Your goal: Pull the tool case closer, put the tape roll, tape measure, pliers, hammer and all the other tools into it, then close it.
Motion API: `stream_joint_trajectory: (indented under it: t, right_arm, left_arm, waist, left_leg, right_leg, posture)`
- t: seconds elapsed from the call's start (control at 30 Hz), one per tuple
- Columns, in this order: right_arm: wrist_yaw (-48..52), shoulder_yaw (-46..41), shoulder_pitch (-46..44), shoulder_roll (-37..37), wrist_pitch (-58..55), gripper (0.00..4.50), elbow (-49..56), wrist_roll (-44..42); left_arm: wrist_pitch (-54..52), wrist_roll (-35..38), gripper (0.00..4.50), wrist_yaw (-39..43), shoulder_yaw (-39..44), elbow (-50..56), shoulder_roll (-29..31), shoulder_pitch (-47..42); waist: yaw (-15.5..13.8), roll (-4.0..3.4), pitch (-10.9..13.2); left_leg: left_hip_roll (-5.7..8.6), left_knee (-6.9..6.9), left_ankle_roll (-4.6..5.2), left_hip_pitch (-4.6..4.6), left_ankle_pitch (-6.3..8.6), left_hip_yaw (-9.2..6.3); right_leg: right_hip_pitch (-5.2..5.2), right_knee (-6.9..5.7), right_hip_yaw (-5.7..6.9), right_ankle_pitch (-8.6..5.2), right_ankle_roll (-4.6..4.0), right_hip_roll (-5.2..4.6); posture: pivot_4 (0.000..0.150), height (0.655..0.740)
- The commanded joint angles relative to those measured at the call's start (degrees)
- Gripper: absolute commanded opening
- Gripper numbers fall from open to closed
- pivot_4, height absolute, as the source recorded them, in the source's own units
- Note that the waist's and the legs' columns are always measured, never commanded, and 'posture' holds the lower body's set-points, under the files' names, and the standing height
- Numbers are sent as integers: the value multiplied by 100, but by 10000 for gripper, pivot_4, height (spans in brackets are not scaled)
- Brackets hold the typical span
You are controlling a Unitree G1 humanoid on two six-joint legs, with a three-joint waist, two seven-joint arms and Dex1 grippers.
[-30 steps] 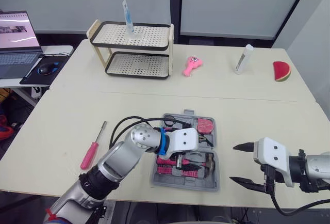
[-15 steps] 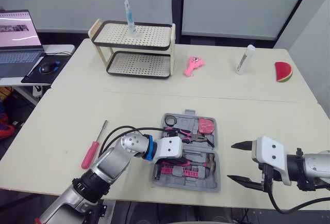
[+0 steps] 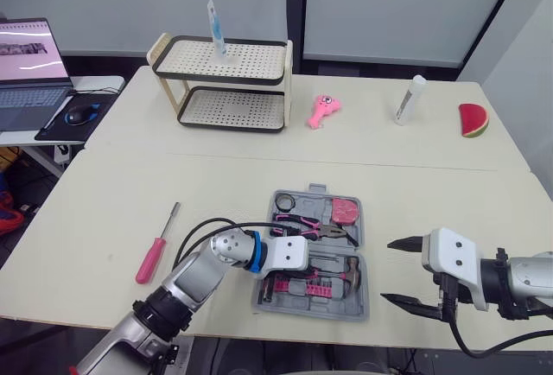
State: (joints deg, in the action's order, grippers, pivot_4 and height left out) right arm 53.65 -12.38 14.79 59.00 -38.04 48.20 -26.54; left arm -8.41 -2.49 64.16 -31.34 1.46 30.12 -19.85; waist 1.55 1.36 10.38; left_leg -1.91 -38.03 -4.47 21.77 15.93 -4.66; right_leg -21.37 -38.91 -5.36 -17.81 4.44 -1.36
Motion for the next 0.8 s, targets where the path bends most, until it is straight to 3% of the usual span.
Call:
stream_joint_trajectory:
  t: [0.03,0.4,0.53,0.77,0.8]
  right_arm:
    - [5,-108,-88,20,56,45000,132,-58]
    - [-46,-54,-332,-68,203,45000,-3,15]
    - [-137,108,-580,-241,583,45000,-123,218]
    - [-143,462,-709,-461,1133,45000,-404,524]
    - [-113,463,-750,-477,1149,45000,-451,495]
  left_arm:
    - [-113,-84,198,21,-35,-60,102,180]
    - [-616,1006,198,62,1105,1162,445,580]
    - [-787,1774,198,5,2124,1675,774,971]
    - [-1480,2593,198,-1040,4197,2178,865,2089]
    - [-1562,2644,1879,-1169,4548,2146,897,2269]
  waist:
    - [9,0,0]
    - [12,1,2]
    - [31,-1,5]
    - [29,2,7]
    - [33,3,8]
  left_leg:
    - [0,0,0,0,0,0]
    - [-2,0,0,3,0,1]
    - [-5,3,0,2,0,2]
    - [-8,4,-1,2,1,3]
    - [-8,5,-1,2,1,4]
  right_leg:
    - [0,0,0,0,0,0]
    - [-4,-2,0,0,0,0]
    - [-5,-1,-1,0,0,0]
    - [-6,2,-1,0,0,-2]
    - [-7,2,-1,-1,0,-2]
  posture:
    - [1500,7350]
    - [1500,7350]
    - [1500,7350]
    - [1500,7350]
    - [1500,7350]
